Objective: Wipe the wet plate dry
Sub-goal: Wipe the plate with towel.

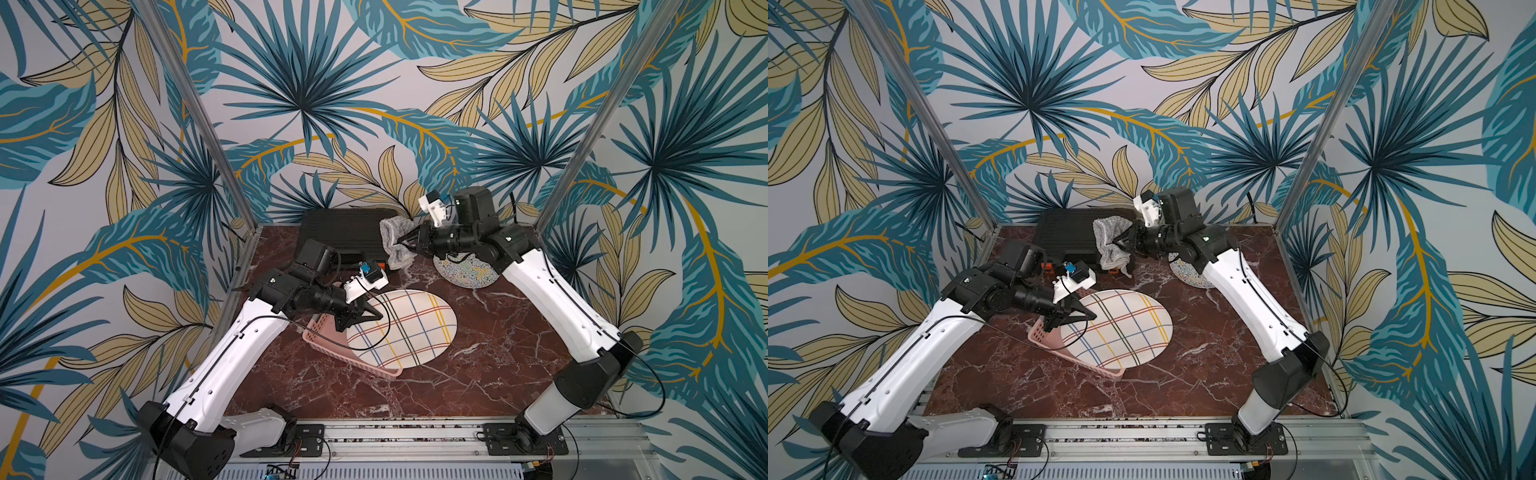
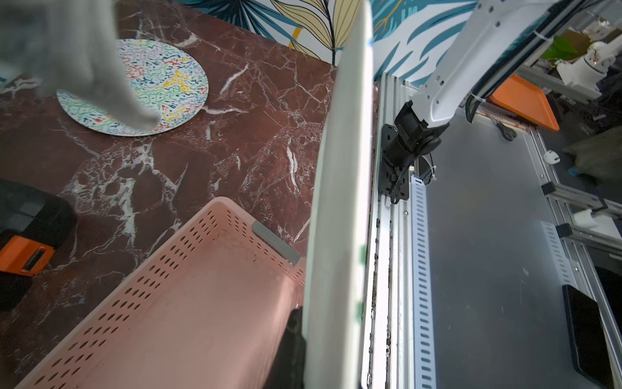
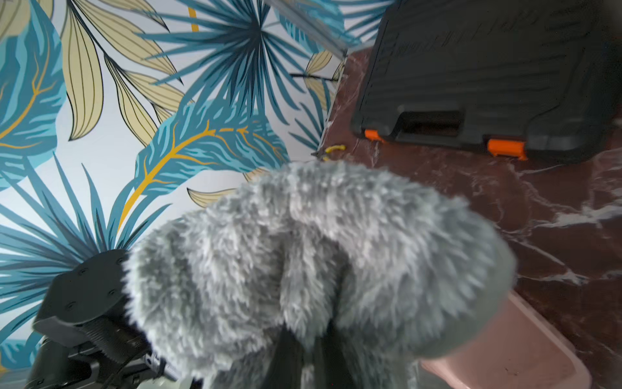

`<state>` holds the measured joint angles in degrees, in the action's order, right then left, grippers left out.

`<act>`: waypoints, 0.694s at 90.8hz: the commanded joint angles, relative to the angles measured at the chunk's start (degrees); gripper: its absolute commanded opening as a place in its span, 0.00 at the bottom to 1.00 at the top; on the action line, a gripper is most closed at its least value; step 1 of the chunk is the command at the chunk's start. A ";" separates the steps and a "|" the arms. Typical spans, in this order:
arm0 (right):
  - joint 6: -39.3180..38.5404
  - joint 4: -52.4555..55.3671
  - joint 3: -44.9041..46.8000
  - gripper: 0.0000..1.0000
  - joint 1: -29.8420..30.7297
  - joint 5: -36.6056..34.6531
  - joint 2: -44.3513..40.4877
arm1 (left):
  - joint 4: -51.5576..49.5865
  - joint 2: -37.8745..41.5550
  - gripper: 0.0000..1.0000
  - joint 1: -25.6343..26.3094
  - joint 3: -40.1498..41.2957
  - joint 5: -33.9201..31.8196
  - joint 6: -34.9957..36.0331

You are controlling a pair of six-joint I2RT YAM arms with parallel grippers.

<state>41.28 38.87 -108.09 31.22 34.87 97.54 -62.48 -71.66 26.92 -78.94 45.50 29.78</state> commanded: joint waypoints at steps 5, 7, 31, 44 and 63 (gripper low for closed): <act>-5.82 7.30 -6.00 0.00 3.93 12.25 3.44 | -2.85 -1.68 0.00 2.11 -3.33 -1.24 5.31; -6.62 8.18 -6.32 0.00 4.31 12.72 3.82 | -2.77 -1.85 0.00 2.27 -3.55 -1.41 5.40; -9.96 10.91 -1.06 0.00 5.49 15.80 2.50 | 1.46 -1.59 0.00 2.59 -4.02 -4.06 3.96; -13.91 14.42 0.89 0.00 5.90 15.86 1.27 | 3.20 -1.60 0.00 2.48 -4.57 -5.82 3.16; -18.11 18.09 2.58 0.00 6.45 16.80 -0.28 | 5.12 -1.80 0.00 2.47 -5.17 -7.75 2.07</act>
<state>27.40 52.77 -107.13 37.01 49.17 100.22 -61.84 -74.00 29.54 -81.43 38.50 33.28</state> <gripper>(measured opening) 0.075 0.094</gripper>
